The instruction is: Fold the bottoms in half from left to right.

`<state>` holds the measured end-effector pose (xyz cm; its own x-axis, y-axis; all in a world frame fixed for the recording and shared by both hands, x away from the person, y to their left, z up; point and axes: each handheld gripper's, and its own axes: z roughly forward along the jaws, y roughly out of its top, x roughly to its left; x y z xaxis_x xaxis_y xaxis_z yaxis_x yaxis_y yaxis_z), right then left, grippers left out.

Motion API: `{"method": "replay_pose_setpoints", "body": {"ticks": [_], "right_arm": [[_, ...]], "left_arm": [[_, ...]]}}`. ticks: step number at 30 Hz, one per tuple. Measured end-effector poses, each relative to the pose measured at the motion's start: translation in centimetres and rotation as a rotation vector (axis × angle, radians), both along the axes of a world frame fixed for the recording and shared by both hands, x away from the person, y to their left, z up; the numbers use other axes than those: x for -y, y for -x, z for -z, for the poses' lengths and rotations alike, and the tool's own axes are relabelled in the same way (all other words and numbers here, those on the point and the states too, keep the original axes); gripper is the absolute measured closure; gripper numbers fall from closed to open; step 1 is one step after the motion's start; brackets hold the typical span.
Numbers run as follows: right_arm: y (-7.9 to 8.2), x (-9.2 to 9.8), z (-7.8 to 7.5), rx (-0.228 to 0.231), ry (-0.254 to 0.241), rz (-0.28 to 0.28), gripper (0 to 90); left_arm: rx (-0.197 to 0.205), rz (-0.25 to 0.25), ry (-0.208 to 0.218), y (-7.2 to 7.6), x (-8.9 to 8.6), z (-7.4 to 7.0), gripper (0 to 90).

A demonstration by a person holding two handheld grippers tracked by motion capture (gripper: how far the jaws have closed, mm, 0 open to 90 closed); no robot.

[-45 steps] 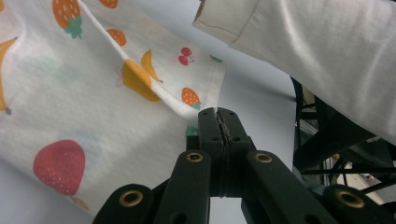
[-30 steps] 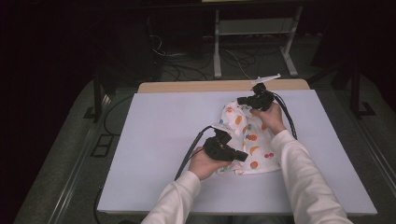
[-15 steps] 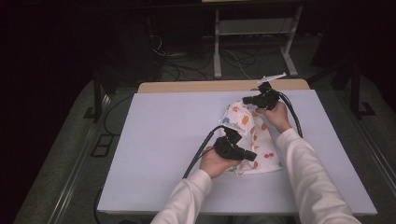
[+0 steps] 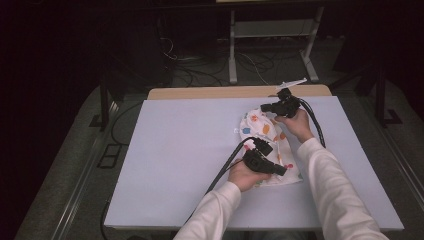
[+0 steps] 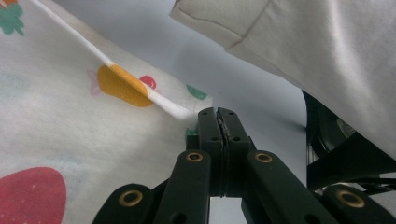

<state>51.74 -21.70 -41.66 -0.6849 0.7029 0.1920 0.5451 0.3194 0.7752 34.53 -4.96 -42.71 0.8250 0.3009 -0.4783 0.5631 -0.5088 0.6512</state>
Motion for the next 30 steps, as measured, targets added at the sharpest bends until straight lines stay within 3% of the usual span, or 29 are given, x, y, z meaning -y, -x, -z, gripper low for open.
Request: {"method": "replay_pose_setpoints", "body": {"ticks": [6, 14, 30], "right_arm": [[-0.2, 0.5, 0.4, -0.020, 0.012, 0.004, 88.6], [-0.2, 0.6, 0.4, -0.014, 0.019, -0.001, 88.6], [-0.4, 1.3, 0.9, -0.011, 0.021, 0.001, 88.5]], "left_arm": [[0.002, 0.007, -0.007, -0.3, 1.5, 0.2, 88.8], [0.005, 0.011, -0.024, -0.8, 3.0, 0.5, 88.8], [-0.014, 0.006, -0.023, -1.4, 4.6, 1.3, 88.8]]}}
